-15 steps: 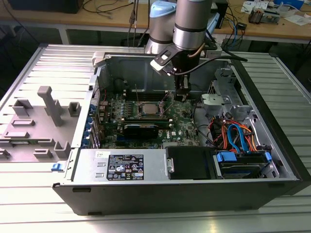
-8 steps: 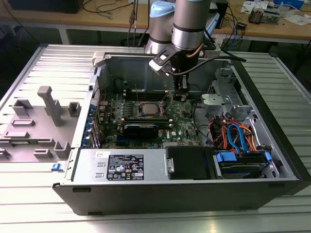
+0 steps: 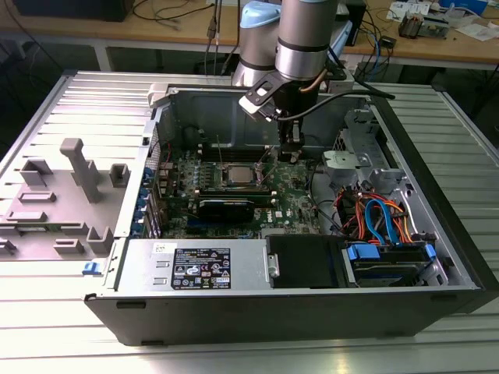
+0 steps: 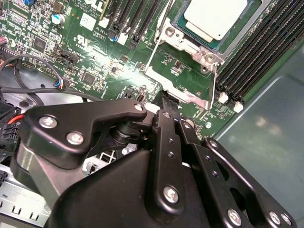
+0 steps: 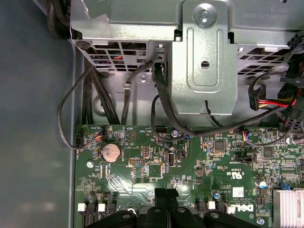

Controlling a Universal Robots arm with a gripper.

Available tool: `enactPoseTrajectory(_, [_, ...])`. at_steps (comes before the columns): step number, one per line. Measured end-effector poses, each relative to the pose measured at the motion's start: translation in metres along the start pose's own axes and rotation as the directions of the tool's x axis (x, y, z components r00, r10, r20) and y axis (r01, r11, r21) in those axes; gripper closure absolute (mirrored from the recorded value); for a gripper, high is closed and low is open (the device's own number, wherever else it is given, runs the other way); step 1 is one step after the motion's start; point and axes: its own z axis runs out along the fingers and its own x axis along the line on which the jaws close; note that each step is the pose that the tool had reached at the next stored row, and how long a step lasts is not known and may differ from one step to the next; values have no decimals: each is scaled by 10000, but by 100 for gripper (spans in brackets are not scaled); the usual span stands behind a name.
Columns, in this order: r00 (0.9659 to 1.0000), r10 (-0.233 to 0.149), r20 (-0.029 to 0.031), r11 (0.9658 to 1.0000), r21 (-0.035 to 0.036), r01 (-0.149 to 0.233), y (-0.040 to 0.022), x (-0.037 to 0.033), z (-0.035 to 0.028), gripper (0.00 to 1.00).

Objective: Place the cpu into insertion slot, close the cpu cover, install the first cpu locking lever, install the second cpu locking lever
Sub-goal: 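Close the cpu cover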

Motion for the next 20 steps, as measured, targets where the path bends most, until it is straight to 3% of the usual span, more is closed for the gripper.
enactPoseTrajectory(2, [10000, 2, 0, 10000, 0, -2, -5, 0, 0, 89])
enactPoseTrajectory(7, [10000, 1, 0, 10000, 1, -1, -111, 2, -2, 89])
enactPoseTrajectory(20, [10000, 1, -1, 10000, 0, -1, -198, 3, -4, 89])
